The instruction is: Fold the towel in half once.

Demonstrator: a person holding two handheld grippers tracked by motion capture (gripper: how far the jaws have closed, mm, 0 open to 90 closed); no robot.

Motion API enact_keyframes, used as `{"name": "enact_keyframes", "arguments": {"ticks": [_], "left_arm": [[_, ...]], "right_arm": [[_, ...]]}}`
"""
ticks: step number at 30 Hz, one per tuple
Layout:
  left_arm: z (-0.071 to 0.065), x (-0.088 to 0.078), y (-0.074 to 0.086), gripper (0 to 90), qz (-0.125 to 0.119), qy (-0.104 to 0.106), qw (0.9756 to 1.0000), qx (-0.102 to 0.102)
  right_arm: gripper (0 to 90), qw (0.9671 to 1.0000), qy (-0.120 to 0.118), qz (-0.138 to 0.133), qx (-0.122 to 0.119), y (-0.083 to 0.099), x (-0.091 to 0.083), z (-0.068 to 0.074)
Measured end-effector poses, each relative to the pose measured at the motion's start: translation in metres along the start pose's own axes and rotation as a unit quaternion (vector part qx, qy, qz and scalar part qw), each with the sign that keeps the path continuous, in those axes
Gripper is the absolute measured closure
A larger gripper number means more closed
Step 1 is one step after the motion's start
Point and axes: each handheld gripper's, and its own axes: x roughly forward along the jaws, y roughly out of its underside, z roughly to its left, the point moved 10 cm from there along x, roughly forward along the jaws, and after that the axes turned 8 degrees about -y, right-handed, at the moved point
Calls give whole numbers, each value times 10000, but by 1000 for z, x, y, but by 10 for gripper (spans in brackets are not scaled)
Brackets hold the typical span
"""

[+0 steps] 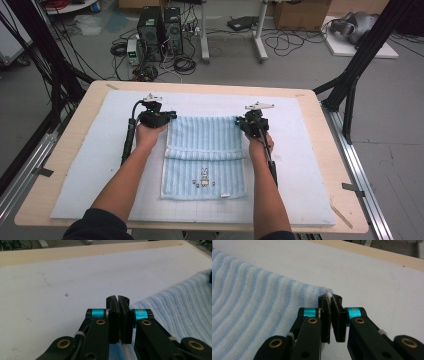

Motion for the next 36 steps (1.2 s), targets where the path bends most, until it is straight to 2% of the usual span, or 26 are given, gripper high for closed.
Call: {"name": "enact_keyframes", "arguments": {"ticks": [1,4,6,9,12,14,15,17,20,23,25,27,31,33,35,36], "left_arm": [[0,0,1,831,12,16,10000,-36],[2,-1,6,646,199,52,9997,-138],[4,-6,8,558,184,35,9996,-191],[5,-17,7,553,-11,53,9997,-242],[1,-29,11,535,30,198,9996,-200],[-6,-39,14,542,-73,314,9994,-128],[-9,-43,17,544,-30,407,9991,-66],[-16,-51,25,544,16,524,9986,-12],[-25,-63,42,569,75,618,9980,68],[-33,-71,53,572,50,743,9972,35],[-38,-76,60,568,152,795,9967,105],[-41,-80,64,569,147,861,9961,92],[-41,-77,76,568,368,782,9962,111],[-41,-75,82,584,540,765,9955,153],[-40,-74,88,673,723,679,9947,267],[-40,-75,89,728,741,673,9945,314]], "right_arm": [[832,10000,-13,57,59,3,2,0],[618,9992,55,161,370,10,2,-5],[576,9990,-6,103,444,8,-4,-4],[530,9991,-114,17,399,3,-14,0],[524,9990,-262,43,351,4,-22,7],[530,9990,-358,72,255,6,-26,13],[533,9984,-502,63,255,8,-29,18],[542,9980,-597,106,169,14,-35,25],[549,9969,-760,92,165,25,-45,33],[549,9962,-849,36,168,36,-57,41],[549,9955,-931,10,161,41,-63,47],[553,9946,-1024,9,143,44,-68,53],[570,9928,-1156,265,169,53,-69,62],[592,9922,-1196,313,163,54,-69,64],[602,9919,-1155,507,165,59,-68,65],[622,9919,-1120,572,157,63,-67,63]]}}
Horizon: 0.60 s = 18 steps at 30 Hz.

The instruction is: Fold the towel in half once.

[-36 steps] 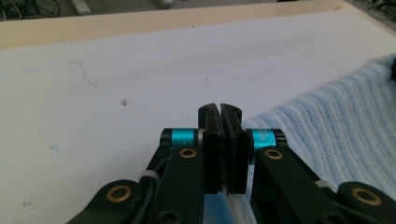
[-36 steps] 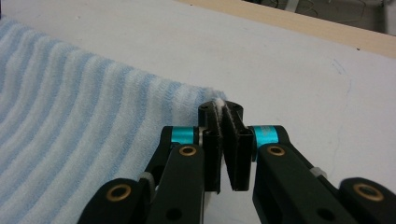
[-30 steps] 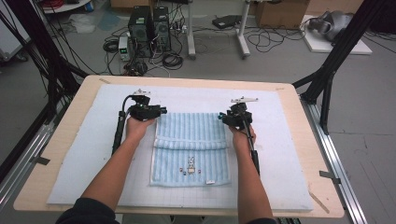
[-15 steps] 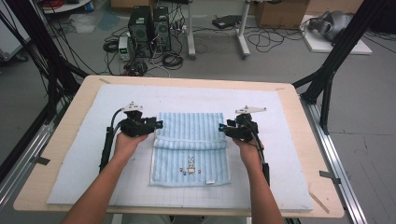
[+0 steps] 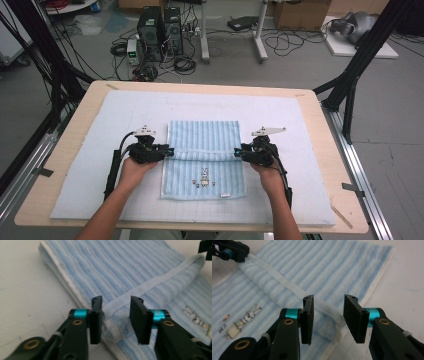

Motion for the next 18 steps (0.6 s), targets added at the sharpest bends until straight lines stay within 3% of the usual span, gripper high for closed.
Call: {"name": "enact_keyframes", "arguments": {"ticks": [2,5,13,15,18], "left_arm": [[0,-3,0,870,-32,-49,9999,101],[-4,-8,-1,896,-85,-4,9996,264],[-15,-25,7,898,-315,150,9987,368],[-18,-34,8,898,-490,245,9980,308],[-22,-43,13,898,-540,320,9975,320]], "right_arm": [[718,9999,72,81,4,8,1,-3],[825,9998,22,181,-60,21,3,-3],[836,9991,17,-313,-269,23,-8,12],[835,9986,-14,-401,-330,22,-12,18],[833,9974,-29,-567,-433,24,-20,28]]}}
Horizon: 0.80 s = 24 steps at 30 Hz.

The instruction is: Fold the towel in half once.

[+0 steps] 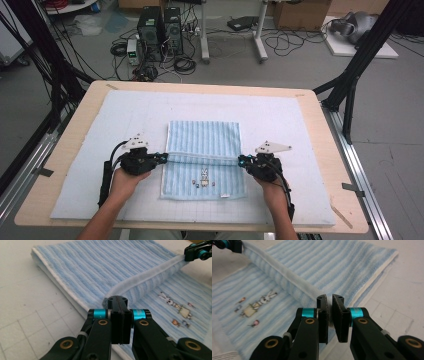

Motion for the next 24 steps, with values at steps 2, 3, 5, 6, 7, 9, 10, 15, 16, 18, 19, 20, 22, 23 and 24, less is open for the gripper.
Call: {"name": "enact_keyframes", "arguments": {"ticks": [2,3,5,6,7,9,10,15,16,18,19,20,22,23,24], "left_arm": [[-5,-8,4,898,-40,74,10000,28],[-7,-11,5,898,-81,98,9999,60],[-13,-16,9,898,-96,163,9998,99],[-16,-17,12,898,-106,190,9997,90],[-18,-18,15,898,-83,219,9997,101],[-20,-19,20,898,-40,238,9996,110],[-20,-20,22,897,-27,235,9997,67],[-4,-24,15,638,-266,-79,9987,-419],[0,-24,14,625,-279,-146,9985,-454],[3,-22,13,584,-259,-176,9982,-503],[2,-20,13,580,-242,-190,9982,-509],[2,-17,14,566,-178,-194,9986,-465],[1,-11,16,538,-46,-212,9986,-491],[1,-8,17,529,3,-238,9985,-500],[1,-5,18,528,70,-287,9984,-472]], "right_arm": [[833,10000,-30,-67,-52,2,-4,6],[832,9999,-24,-92,-122,4,-6,10],[832,9997,-4,-72,-222,9,-8,15],[832,9996,-2,-75,-263,11,-10,18],[830,9995,9,-85,-297,12,-11,20],[814,9994,30,-60,-342,16,-12,23],[785,9993,54,-42,-363,18,-13,23],[670,9997,131,-124,-175,22,-18,20],[659,9996,145,-195,-147,21,-20,18],[648,9994,201,-269,-81,21,-24,17],[645,9994,195,-278,-48,22,-26,17],[643,9993,199,-306,-54,22,-26,17],[640,9993,195,-318,-74,23,-27,19],[639,9993,189,-310,-77,23,-27,20],[639,9994,187,-294,-67,25,-27,21]]}}
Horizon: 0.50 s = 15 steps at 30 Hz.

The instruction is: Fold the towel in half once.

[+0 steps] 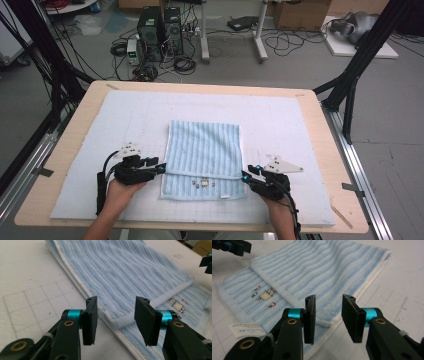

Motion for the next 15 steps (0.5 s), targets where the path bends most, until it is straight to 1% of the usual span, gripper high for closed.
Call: {"name": "enact_keyframes", "arguments": {"ticks": [1,2,3,4,6,9,10,12,14,15], "left_arm": [[0,3,2,528,54,-77,10000,16],[-1,5,4,530,139,-110,9998,67],[-3,6,7,541,223,-156,9995,179],[-4,7,8,567,253,-186,9992,265],[-8,9,8,640,261,-211,9987,371],[-10,9,9,799,268,-227,9980,518],[-10,9,9,833,238,-226,9980,534],[-11,7,7,854,182,-205,9981,556],[-10,5,5,859,107,-186,9984,518],[-11,4,4,861,59,-155,9988,463]], "right_arm": [[639,10000,-9,3,-9,1,0,0],[638,10000,-6,-5,-15,1,0,0],[638,10000,-2,1,26,2,0,1],[638,10000,-9,3,37,2,-1,0],[638,10000,-1,6,30,2,-1,0],[638,10000,-2,5,7,2,-1,1],[638,10000,0,8,15,2,0,1],[638,10000,-9,15,30,2,0,2],[637,10000,-18,5,28,1,1,2],[637,10000,-15,2,12,1,1,2]]}}
